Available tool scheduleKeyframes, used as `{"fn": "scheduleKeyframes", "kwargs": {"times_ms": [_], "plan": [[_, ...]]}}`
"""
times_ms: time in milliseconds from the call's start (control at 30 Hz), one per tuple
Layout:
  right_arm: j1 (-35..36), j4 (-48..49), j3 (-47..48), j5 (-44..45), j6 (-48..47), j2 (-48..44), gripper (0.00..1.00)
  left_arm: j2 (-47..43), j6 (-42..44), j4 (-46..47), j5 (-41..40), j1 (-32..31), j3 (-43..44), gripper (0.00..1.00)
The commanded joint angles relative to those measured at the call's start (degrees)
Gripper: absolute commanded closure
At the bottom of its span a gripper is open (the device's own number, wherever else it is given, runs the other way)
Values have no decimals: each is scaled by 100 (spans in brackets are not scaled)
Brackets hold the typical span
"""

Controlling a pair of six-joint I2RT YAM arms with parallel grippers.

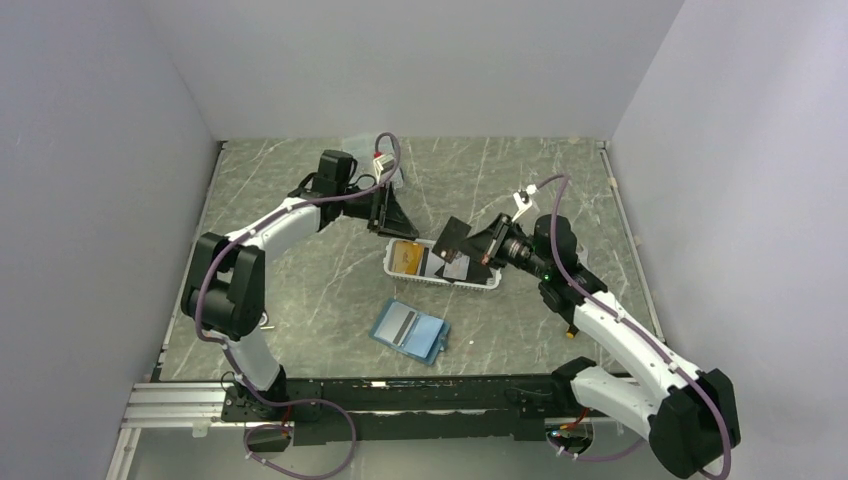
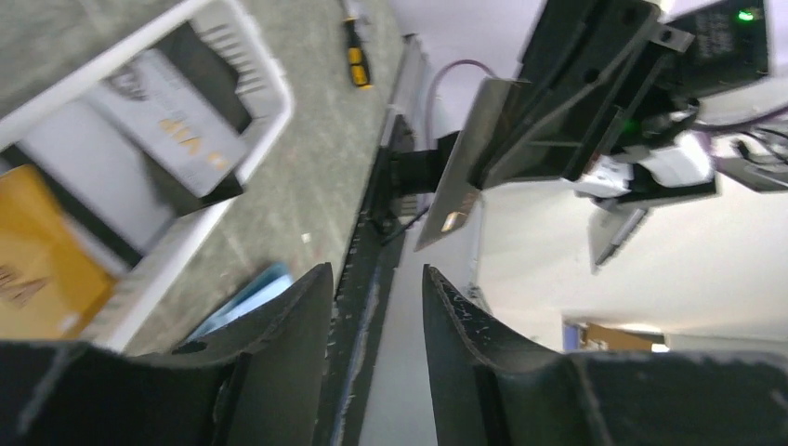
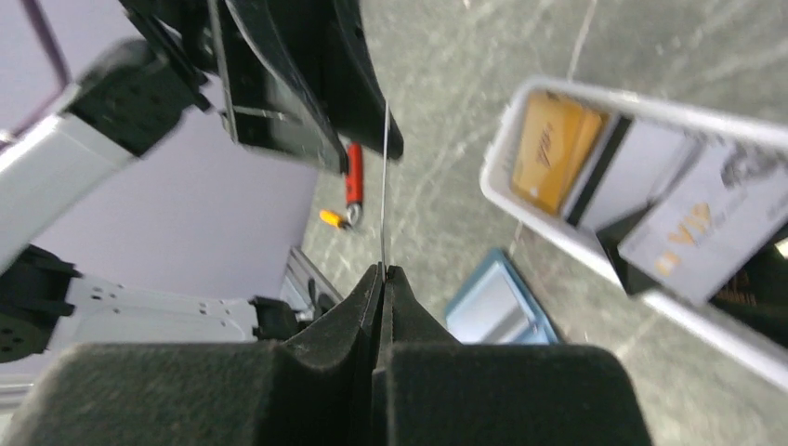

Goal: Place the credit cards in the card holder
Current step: Turn over the card slot in the card holder.

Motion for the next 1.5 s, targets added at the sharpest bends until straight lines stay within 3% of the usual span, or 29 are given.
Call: {"fn": "scheduleKeyframes", "kwargs": {"times_ms": [0, 167, 533, 967, 1300, 1467], "plan": [[179, -1603, -51, -50, -209, -322, 100, -363, 1660, -1922, -725, 102, 246, 54], [918, -2232, -371, 43, 30, -436, 100, -535, 2481, -2742, -1790, 121, -373, 55], [2064, -2084, -966, -383, 550, -94, 100, -599, 2860, -2574, -2219, 5, -1601, 55], [2153, -1937, -1843, -528, 719, -282, 100, -106, 2697, -2241, -2815, -359, -1955, 51], [2144, -1647, -1955, -498, 683, -129, 100, -581, 2832, -2504, -3889, -328, -1811, 52], [2128, -1645, -2035, -473, 677, -196, 100, -597, 2789, -2420, -3911, -331, -1867, 52]]}}
